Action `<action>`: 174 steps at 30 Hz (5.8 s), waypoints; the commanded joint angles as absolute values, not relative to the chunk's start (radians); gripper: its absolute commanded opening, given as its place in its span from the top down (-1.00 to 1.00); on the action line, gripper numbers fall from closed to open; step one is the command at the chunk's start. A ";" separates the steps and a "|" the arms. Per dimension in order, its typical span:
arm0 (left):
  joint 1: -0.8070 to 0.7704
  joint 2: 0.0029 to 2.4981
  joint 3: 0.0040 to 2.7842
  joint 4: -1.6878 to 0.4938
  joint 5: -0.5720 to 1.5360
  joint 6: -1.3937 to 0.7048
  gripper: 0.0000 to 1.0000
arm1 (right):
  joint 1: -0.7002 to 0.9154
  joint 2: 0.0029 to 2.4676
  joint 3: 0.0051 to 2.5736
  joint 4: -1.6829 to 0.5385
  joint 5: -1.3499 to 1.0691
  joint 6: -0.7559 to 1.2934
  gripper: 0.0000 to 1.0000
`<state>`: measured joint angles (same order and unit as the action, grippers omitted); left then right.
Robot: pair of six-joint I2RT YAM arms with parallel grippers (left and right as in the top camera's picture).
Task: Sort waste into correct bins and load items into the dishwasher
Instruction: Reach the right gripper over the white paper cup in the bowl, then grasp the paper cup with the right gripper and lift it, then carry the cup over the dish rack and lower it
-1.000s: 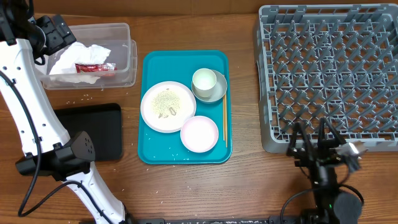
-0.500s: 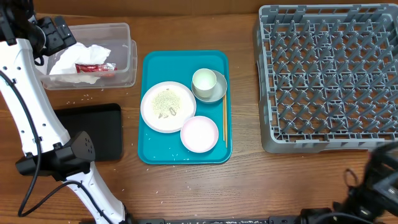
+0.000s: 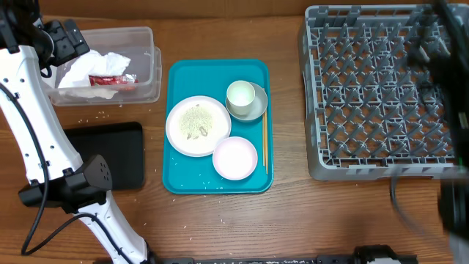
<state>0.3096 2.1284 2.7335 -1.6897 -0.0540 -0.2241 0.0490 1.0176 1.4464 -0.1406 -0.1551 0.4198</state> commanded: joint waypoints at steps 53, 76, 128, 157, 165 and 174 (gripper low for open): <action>0.314 2.120 2.731 -1.689 -0.062 -0.202 -1.00 | 0.667 2.355 2.303 -1.229 0.126 0.285 -0.36; 0.314 2.120 2.731 -1.689 -0.062 -0.202 -1.00 | 0.669 2.398 2.196 -1.191 0.135 0.286 0.45; 0.314 2.120 2.731 -1.689 -0.062 -0.202 -1.00 | 0.611 2.383 2.656 -1.509 0.088 0.305 0.93; 0.314 2.120 2.731 -1.690 -0.062 -0.202 -1.00 | -0.377 2.381 2.331 -1.387 -1.490 -0.007 0.93; 0.314 2.120 2.731 -1.690 -0.062 -0.202 -1.00 | -0.429 2.381 2.076 -1.103 -1.414 0.244 0.93; 0.314 2.120 2.731 -1.690 -0.062 -0.202 -1.00 | -0.475 2.381 2.037 -1.063 -1.261 0.311 0.92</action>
<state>0.3096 2.1284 2.7331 -1.6905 -0.0570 -0.2241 -0.4519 2.4020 2.0407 -1.0622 -1.3399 0.2810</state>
